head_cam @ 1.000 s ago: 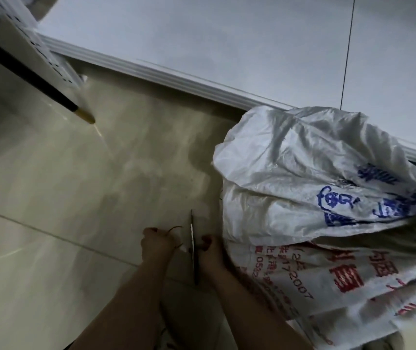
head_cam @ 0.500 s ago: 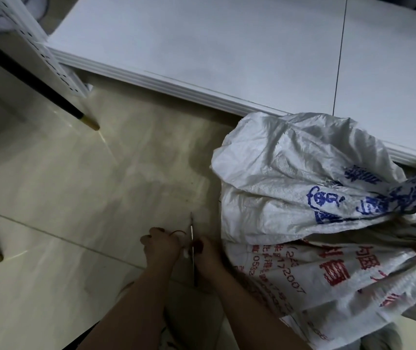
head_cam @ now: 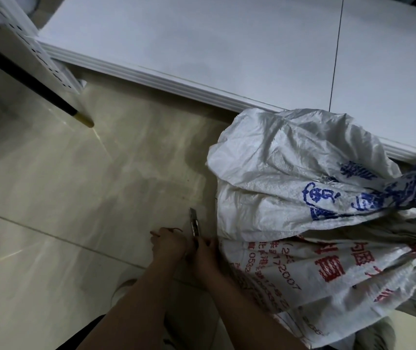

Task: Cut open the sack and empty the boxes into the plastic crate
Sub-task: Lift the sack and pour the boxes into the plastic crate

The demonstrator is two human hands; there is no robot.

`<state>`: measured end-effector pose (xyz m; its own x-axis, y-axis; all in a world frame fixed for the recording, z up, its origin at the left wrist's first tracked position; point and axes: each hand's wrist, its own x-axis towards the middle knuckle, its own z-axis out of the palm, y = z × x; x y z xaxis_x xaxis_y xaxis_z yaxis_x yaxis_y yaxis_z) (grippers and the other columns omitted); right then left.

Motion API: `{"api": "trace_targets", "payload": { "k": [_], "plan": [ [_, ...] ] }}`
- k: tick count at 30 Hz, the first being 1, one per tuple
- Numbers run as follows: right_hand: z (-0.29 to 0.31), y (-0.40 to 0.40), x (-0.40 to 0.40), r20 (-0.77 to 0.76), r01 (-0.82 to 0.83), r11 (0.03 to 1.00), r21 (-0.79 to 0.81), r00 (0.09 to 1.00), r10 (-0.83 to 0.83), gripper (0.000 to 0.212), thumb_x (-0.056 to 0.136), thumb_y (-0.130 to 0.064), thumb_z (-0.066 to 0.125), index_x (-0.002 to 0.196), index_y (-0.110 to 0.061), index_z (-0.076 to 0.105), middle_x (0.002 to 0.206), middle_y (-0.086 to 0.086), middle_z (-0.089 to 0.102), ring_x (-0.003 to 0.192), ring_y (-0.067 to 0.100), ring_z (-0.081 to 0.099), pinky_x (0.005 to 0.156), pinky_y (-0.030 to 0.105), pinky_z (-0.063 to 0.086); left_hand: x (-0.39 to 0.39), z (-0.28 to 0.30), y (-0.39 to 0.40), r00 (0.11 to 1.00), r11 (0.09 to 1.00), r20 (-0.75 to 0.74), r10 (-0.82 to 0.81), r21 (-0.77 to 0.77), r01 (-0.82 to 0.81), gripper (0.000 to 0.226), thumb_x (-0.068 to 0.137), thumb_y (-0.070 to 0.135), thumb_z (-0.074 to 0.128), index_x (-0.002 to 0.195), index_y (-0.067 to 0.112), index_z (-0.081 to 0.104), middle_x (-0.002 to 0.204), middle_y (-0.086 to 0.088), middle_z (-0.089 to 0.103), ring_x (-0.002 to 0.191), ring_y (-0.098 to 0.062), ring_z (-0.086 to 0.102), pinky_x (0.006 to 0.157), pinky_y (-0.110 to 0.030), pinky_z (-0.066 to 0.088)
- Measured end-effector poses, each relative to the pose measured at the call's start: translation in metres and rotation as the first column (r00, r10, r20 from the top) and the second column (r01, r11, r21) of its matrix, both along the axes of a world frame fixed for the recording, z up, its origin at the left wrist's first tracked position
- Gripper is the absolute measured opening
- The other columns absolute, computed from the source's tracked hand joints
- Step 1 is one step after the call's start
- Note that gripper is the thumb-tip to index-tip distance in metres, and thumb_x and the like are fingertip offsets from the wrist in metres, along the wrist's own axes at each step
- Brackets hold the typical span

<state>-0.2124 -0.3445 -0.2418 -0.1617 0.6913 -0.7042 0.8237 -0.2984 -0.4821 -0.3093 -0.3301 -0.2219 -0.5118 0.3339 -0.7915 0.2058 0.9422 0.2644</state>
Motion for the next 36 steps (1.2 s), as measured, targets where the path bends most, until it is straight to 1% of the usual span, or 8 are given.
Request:
{"api": "trace_targets", "payload": {
  "k": [4,9,16,20,24,30,33,36],
  "plan": [
    [0.025,0.005,0.0,-0.017,-0.026,0.995,-0.099,1.0,0.024,0.038,0.092,-0.021,0.051,0.129,-0.011,0.049,0.129,0.007,0.047,0.119,0.026,0.049,0.089,0.023,0.037,0.004,0.019,0.006,0.998,0.998,0.004,-0.059,0.017,0.058,0.038,0.094,0.016,0.049,0.129,-0.001,0.044,0.147,-0.031,0.026,0.132,-0.039,0.036,0.105,-0.034,0.033],
    [0.075,0.017,0.015,-0.139,-0.026,0.981,-0.195,0.99,-0.001,0.025,0.095,-0.011,0.047,0.077,-0.028,0.048,0.081,-0.007,0.049,0.086,0.013,0.049,0.083,0.023,0.039,0.019,0.062,0.016,0.993,0.992,-0.038,-0.11,0.065,0.112,0.046,0.093,0.033,0.053,0.128,0.004,0.048,0.136,-0.023,0.046,0.128,-0.036,0.041,0.11,-0.039,0.029],
    [0.155,0.009,0.05,-0.286,-0.014,0.998,-0.067,0.958,-0.006,0.024,0.086,-0.018,0.051,0.096,-0.001,0.064,0.099,0.018,0.067,0.085,0.022,0.059,0.084,0.045,0.049,0.055,0.149,0.032,0.985,0.948,0.03,-0.171,0.277,0.156,0.054,0.09,0.024,0.057,0.135,0.001,0.039,0.139,-0.024,0.039,0.125,-0.039,0.045,0.101,-0.037,0.04],
    [0.204,0.009,0.085,-0.344,0.105,0.993,0.049,0.936,-0.082,0.023,0.09,-0.007,0.049,0.075,-0.024,0.057,0.09,0.008,0.065,0.069,0.011,0.059,0.07,0.024,0.05,0.081,0.194,0.034,0.952,0.866,0.043,-0.304,0.429,0.257,0.054,0.088,0.021,0.059,0.136,0.004,0.041,0.137,-0.02,0.045,0.123,-0.034,0.049,0.099,-0.032,0.042],
    [0.248,0.004,0.124,-0.388,0.275,0.942,0.195,0.903,-0.183,0.018,0.089,-0.005,0.049,0.091,-0.009,0.066,0.081,0.004,0.069,0.06,0.004,0.06,0.067,0.022,0.05,0.11,0.234,0.036,0.908,0.777,0.008,-0.419,0.519,0.355,0.052,0.088,0.021,0.061,0.134,0.005,0.043,0.137,-0.017,0.046,0.123,-0.03,0.049,0.097,-0.029,0.039],
    [0.296,-0.002,0.176,-0.446,0.593,0.697,0.404,0.793,-0.416,0.006,0.09,-0.011,0.051,0.088,-0.017,0.051,0.07,-0.008,0.061,0.067,0.011,0.063,0.066,0.029,0.048,0.152,0.275,0.031,0.847,0.657,-0.083,-0.525,0.593,0.465,0.003,0.079,0.016,0.061,0.078,0.014,0.058,0.086,-0.011,0.059,0.103,-0.034,0.06,0.07,-0.032,0.041],
    [0.31,0.005,0.199,-0.362,0.609,0.588,0.532,0.791,-0.493,0.02,0.084,-0.018,0.056,0.098,-0.018,0.042,0.079,-0.005,0.057,0.076,0.023,0.057,0.065,0.032,0.04,0.171,0.291,0.026,0.817,0.627,-0.09,-0.57,0.595,0.503,0.074,0.077,0.024,0.072,0.138,0.009,0.033,0.137,-0.014,0.035,0.128,-0.029,0.04,0.098,-0.029,0.037],
    [0.315,0.02,0.214,-0.288,0.511,0.66,0.551,0.858,-0.425,0.045,0.079,-0.017,0.064,0.12,-0.012,0.046,0.114,0.008,0.053,0.104,0.025,0.055,0.085,0.03,0.044,0.181,0.303,0.027,0.779,0.569,-0.151,-0.609,0.6,0.562,0.115,0.064,0.043,0.077,0.152,0.016,0.009,0.154,-0.011,0.014,0.144,-0.029,0.017,0.117,-0.038,0.021]
  ]
}}
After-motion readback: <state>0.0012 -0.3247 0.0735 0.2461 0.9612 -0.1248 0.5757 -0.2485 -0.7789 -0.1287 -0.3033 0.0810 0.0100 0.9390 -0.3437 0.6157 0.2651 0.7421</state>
